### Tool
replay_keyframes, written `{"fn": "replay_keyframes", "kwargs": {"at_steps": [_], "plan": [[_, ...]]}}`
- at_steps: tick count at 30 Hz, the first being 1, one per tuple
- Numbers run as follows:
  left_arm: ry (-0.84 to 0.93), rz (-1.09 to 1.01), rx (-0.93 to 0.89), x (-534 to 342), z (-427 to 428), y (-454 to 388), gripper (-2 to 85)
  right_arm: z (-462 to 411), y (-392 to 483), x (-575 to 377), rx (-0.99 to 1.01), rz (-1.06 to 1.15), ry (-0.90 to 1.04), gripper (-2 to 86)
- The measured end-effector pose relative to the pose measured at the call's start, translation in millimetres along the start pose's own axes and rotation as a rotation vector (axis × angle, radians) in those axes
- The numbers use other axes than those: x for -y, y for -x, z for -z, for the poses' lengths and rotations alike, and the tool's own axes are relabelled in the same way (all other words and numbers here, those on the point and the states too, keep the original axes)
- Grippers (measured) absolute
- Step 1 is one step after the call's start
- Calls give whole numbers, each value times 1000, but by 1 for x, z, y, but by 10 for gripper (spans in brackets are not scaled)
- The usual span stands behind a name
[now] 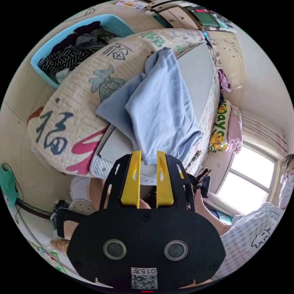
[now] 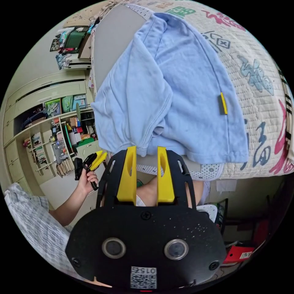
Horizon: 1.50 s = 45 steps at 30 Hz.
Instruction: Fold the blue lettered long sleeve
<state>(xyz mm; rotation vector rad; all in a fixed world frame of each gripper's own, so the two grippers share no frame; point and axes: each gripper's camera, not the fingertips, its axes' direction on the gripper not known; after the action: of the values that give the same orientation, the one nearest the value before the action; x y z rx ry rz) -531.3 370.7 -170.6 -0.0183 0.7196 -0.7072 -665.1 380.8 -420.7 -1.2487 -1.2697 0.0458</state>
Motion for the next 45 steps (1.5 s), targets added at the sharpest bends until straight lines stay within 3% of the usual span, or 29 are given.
{"fn": "replay_keyframes", "kwargs": {"at_steps": [3, 7, 11, 17, 19, 22, 26, 30, 33, 37, 42, 45], "plan": [[-2, 12, -78, 7, 2, 0, 83, -20, 29, 21, 91, 2, 47, 109], [58, 64, -39, 31, 2, 2, 78, -27, 63, 42, 68, -17, 103, 80], [144, 49, 7, 47, 14, -2, 7, -18, 85, 49, 157, -21, 104, 55], [15, -41, -166, 67, 77, -33, -7, 19, 149, 67, 245, 19, 43, 29], [37, -118, -145, 83, 91, -54, -6, 46, 188, 93, 248, 81, 5, 23], [63, -173, -67, 81, 99, -66, 4, 59, 229, 111, 168, 181, 12, 20], [61, 47, -160, 57, 72, -16, 110, 45, 230, 110, 190, 129, 59, 19], [-10, 158, -153, 46, 43, 15, 135, 38, 214, 96, 283, 11, 21, 19], [-95, 231, -227, 38, 35, 28, 102, 37, 218, 87, 273, -11, 29, 19], [-77, 251, -342, 28, 45, 28, 16, 43, 237, 81, 225, 19, 76, 21], [-87, 123, -348, 37, 78, -6, 1, 61, 264, 83, 218, 44, 96, 23], [-181, 25, -508, 72, 97, -44, 0, 90, 283, 109, 308, 0, 19, 25]]}}
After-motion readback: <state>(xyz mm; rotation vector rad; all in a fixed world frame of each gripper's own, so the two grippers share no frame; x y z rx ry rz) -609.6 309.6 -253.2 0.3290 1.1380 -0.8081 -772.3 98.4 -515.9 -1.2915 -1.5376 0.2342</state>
